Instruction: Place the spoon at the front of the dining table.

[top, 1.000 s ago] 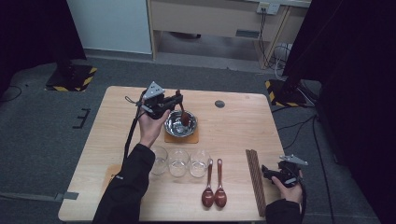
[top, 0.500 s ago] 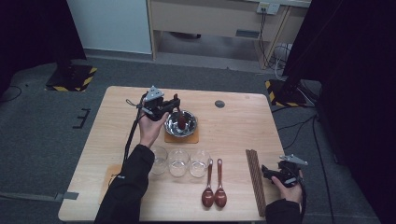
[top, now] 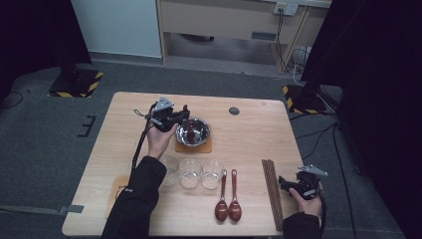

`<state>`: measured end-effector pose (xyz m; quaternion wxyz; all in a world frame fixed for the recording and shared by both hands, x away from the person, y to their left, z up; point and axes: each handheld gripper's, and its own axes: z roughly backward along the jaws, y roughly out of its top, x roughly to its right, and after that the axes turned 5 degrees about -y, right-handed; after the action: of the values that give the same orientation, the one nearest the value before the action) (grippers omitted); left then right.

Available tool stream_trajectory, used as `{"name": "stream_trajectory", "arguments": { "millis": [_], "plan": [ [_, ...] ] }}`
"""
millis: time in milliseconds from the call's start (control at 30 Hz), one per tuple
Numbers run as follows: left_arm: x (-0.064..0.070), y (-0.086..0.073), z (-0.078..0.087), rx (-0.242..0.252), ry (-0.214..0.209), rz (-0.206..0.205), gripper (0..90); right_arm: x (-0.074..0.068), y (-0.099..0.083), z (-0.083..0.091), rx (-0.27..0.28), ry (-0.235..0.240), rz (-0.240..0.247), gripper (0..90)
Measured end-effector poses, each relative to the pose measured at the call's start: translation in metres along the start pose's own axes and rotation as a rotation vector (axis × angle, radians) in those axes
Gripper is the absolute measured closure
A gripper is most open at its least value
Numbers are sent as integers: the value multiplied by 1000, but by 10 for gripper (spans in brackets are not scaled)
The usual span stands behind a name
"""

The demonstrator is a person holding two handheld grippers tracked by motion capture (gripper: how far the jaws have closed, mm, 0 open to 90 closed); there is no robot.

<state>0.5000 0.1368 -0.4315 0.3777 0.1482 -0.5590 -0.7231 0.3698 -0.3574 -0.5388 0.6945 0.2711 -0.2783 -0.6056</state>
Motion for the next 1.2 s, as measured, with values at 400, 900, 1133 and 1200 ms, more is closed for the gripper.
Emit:
{"name": "stream_trajectory", "arguments": {
  "millis": [400, 900, 1133, 1200],
  "plan": [
    [-6, -9, 0, -26, 13, 14, 845, 0, 0, 0, -1, -1, 0, 29],
    [-20, -11, 15, -94, 59, 27, 801, 0, 1, -1, -5, -6, -6, 18],
    [-27, -15, 22, -128, 79, 28, 768, 0, 1, -1, -5, -6, -5, 14],
    [-29, -16, 23, -137, 85, 31, 755, 0, 1, -1, -7, -6, -6, 11]
  ]
}}
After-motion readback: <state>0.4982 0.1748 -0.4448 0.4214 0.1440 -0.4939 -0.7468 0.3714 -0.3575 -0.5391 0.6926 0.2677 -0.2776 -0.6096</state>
